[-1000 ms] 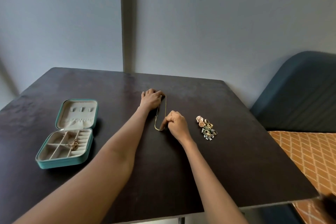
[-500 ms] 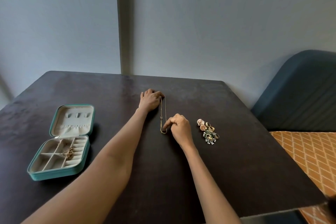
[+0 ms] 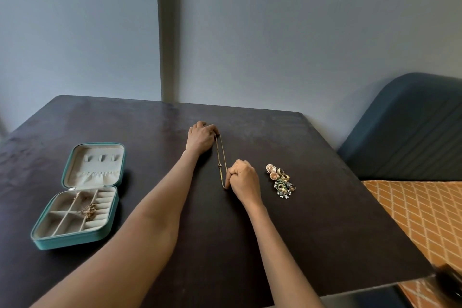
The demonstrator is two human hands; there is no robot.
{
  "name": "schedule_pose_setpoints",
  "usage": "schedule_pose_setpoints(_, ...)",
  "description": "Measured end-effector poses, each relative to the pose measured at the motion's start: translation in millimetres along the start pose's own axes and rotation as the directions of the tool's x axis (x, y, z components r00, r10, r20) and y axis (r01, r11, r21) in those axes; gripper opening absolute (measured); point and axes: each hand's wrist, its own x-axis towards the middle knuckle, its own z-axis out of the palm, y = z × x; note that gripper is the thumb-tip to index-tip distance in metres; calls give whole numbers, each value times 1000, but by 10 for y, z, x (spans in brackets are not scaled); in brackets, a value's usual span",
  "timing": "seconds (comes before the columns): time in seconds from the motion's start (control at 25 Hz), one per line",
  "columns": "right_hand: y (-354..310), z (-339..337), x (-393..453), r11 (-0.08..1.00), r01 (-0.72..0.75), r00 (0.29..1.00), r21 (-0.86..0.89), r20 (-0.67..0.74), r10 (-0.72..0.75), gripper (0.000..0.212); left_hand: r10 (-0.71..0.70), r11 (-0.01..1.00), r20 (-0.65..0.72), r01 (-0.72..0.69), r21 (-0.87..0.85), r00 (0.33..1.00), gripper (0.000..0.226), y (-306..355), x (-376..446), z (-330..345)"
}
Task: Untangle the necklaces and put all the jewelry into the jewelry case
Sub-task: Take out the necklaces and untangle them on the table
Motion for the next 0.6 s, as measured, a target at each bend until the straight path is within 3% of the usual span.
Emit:
schedule_pose_setpoints(0.44,-35,-18,-49,997,-38,999,62,-23,39,35,33,998,25,-32,-60,999,29,-21,-141,-75)
schedule_pose_setpoints(0.6,-25,-9,-77,999,-32,999,40,-11,32,36,54,998,55,-55,10,997,32,-10,-151,-60)
